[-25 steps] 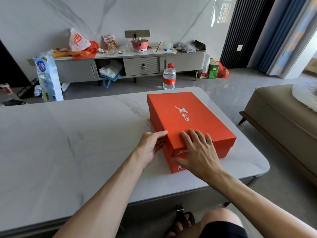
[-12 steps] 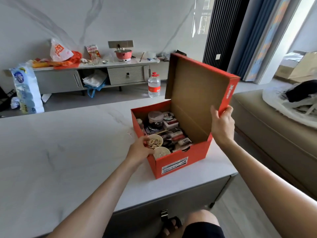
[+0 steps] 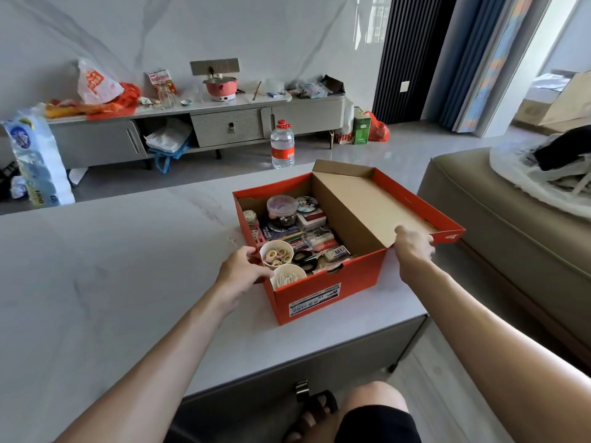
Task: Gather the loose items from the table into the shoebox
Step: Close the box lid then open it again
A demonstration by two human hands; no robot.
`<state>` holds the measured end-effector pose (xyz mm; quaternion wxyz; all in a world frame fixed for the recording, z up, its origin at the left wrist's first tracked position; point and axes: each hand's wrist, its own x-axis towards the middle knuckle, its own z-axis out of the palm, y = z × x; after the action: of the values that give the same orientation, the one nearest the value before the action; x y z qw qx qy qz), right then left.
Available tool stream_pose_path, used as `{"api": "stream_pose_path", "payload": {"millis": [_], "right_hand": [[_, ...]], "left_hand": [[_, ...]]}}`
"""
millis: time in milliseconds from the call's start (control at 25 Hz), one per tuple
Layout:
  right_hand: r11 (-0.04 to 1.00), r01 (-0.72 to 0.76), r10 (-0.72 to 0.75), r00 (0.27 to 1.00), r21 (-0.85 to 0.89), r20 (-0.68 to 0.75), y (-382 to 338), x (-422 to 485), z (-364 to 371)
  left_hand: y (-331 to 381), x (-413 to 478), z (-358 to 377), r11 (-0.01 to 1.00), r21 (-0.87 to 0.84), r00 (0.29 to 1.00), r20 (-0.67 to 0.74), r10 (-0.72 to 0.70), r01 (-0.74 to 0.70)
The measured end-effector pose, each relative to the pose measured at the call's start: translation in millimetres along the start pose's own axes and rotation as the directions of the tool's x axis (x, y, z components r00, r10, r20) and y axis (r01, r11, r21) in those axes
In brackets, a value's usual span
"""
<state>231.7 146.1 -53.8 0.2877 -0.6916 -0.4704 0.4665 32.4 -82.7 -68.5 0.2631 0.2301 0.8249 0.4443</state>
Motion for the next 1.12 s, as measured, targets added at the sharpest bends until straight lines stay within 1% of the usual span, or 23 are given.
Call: {"api": "stream_pose_path", "payload": {"millis": [40,80,120,160,200,240,280,320,360,400,440,480,560,600,720,760,800,880,920,960,1000,1040,1120], "right_hand": [[0.992,0.073,-0.077,0.996,-0.100,-0.034,-5.0,-13.4,1.3],[0.966,0.187,-0.199,0.979,-0.180,-0.048,-9.4,-29.6,3.2],[0.913,0.331,-0.346,0.938,-0.238,-0.024,-13.3,-46.9,7.2],[0.832,0.489,-0.494,0.868,-0.263,0.052,-15.5,-64.2,14.2],[0.722,0.643,-0.621,0.765,-0.254,0.170,-16.3,-83.1,24.6],[0.592,0.775,-0.710,0.631,-0.222,0.311,-17.2,-101.6,37.7],[0.457,0.870,-0.751,0.488,-0.183,0.445,-19.3,-119.5,53.9],[0.343,0.927,-0.742,0.366,-0.150,0.562,-22.4,-136.4,74.4],[0.252,0.958,-0.698,0.278,-0.137,0.660,-27.4,-149.0,94.7],[0.173,0.974,-0.628,0.224,-0.147,0.745,-32.3,-161.1,118.5],[0.101,0.979,-0.548,0.202,-0.175,0.812,-35.2,-170.3,147.0],[0.051,0.975,-0.471,0.215,-0.217,0.856,-35.9,-176.7,176.3],[-0.016,0.950,-0.385,0.282,-0.312,0.879,-27.8,-181.6,235.4],[-0.034,0.933,-0.361,0.323,-0.359,0.875,-20.5,-178.7,261.3],[-0.024,0.858,-0.288,0.486,-0.514,0.825,3.9,-155.5,310.9],[-0.018,0.843,-0.299,0.509,-0.538,0.807,11.7,-148.7,322.0],[-0.033,0.848,-0.363,0.483,-0.529,0.796,19.0,-145.0,330.1],[-0.101,0.873,-0.519,0.364,-0.478,0.774,28.7,-144.5,338.4],[-0.102,0.893,-0.574,0.307,-0.438,0.760,31.0,-147.9,338.2],[-0.102,0.904,-0.608,0.274,-0.416,0.745,31.2,-152.2,336.1],[-0.117,0.902,-0.617,0.263,-0.416,0.742,30.1,-155.3,333.0],[-0.127,0.896,-0.610,0.268,-0.426,0.746,27.7,-159.4,329.2],[-0.112,0.893,-0.550,0.309,-0.436,0.776,24.1,-164.1,322.9]], "left_hand": [[0.4,-2.1,-0.1,1.000,-0.027,1.000,0.023,-0.004,0.005],[1.1,-6.1,-0.8,0.997,-0.073,0.999,0.049,-0.012,0.016],[1.4,-10.7,-3.0,0.992,-0.127,0.998,0.069,-0.015,0.024],[1.4,-15.1,-7.8,0.985,-0.171,0.997,0.076,-0.013,0.026],[-0.6,-18.3,-15.5,0.980,-0.198,0.998,0.062,-0.010,0.023],[-4.8,-19.4,-25.7,0.977,-0.211,0.999,0.033,-0.013,0.019],[-11.8,-18.7,-38.9,0.975,-0.222,1.000,-0.005,-0.023,0.021],[-21.4,-16.9,-54.5,0.972,-0.235,0.998,-0.046,-0.043,0.031],[-30.3,-14.8,-68.7,0.967,-0.251,0.995,-0.076,-0.063,0.042],[-41.4,-11.7,-83.6,0.960,-0.274,0.991,-0.096,-0.088,0.059],[-54.0,-7.0,-98.5,0.951,-0.298,0.988,-0.105,-0.111,0.076],[-66.2,-1.5,-111.3,0.945,-0.313,0.985,-0.109,-0.131,0.091],[-91.8,13.5,-132.3,0.941,-0.317,0.979,-0.119,-0.167,0.122],[-103.6,21.3,-140.0,0.939,-0.318,0.976,-0.123,-0.178,0.131],[-130.1,42.8,-154.6,0.936,-0.324,0.975,-0.125,-0.184,0.135],[-137.6,50.0,-158.8,0.936,-0.325,0.975,-0.124,-0.186,0.137],[-143.7,56.5,-162.3,0.934,-0.328,0.974,-0.124,-0.189,0.140],[-152.3,66.2,-165.7,0.926,-0.348,0.973,-0.119,-0.198,0.146],[-154.1,68.9,-165.8,0.922,-0.359,0.973,-0.120,-0.199,0.145],[-155.0,69.8,-165.2,0.920,-0.365,0.972,-0.120,-0.200,0.144],[-155.1,70.1,-164.0,0.919,-0.366,0.972,-0.122,-0.201,0.144],[-155.1,69.4,-162.6,0.919,-0.366,0.972,-0.121,-0.202,0.145],[-154.3,64.6,-159.8,0.918,-0.368,0.972,-0.115,-0.203,0.148]]}}
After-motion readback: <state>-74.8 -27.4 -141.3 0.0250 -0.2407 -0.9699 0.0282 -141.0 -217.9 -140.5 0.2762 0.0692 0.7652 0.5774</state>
